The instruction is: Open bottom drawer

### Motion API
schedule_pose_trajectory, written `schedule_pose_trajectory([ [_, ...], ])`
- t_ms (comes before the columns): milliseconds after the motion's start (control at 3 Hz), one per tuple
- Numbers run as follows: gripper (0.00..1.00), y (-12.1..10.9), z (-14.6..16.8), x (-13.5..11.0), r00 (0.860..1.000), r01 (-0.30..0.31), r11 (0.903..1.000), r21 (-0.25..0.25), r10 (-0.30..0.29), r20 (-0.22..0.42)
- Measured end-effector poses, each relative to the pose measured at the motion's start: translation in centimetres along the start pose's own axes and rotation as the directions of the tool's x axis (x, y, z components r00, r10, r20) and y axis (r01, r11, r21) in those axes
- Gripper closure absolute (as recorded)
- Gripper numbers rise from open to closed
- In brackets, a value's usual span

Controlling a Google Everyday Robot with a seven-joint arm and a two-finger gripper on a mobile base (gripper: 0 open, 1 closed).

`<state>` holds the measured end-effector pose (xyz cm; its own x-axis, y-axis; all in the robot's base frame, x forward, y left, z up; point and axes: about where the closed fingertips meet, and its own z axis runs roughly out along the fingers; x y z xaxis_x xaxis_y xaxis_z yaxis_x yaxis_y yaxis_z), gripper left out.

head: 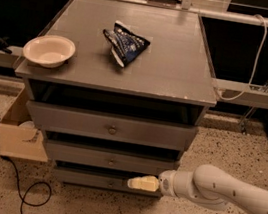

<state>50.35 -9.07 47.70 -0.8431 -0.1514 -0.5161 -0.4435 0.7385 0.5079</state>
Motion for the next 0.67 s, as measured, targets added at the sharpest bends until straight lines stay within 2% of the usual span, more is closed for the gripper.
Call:
schedule_pose_trajectory([
  [333, 0.00, 0.17, 0.35, 4.00, 0.997, -0.077, 0.9970, -0.010, 0.077, 0.001],
  [667, 0.00, 0.18, 0.36, 4.00, 0.997, -0.077, 0.9970, -0.011, 0.077, 0.001],
])
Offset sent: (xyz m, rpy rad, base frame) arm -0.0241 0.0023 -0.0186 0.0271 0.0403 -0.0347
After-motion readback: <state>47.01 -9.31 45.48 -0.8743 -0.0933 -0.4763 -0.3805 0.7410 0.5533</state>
